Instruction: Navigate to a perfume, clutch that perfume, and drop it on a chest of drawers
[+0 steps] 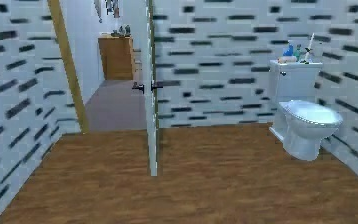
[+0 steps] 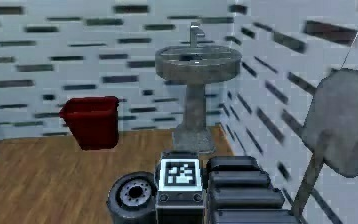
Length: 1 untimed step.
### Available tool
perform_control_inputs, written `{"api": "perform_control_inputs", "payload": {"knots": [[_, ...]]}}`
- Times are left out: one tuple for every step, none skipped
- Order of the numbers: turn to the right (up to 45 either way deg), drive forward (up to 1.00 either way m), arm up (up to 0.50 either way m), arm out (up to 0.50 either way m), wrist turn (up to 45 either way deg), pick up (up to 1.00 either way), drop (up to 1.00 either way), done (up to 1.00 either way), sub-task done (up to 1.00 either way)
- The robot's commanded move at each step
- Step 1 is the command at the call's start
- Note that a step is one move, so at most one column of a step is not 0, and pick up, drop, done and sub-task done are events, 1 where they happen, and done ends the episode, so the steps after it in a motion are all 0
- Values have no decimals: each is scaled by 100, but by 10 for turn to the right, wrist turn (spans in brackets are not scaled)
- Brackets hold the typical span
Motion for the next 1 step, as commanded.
{"api": "perform_control_inputs", "payload": {"knots": [[450,0,0,0,0,0,0,0,0]]}}
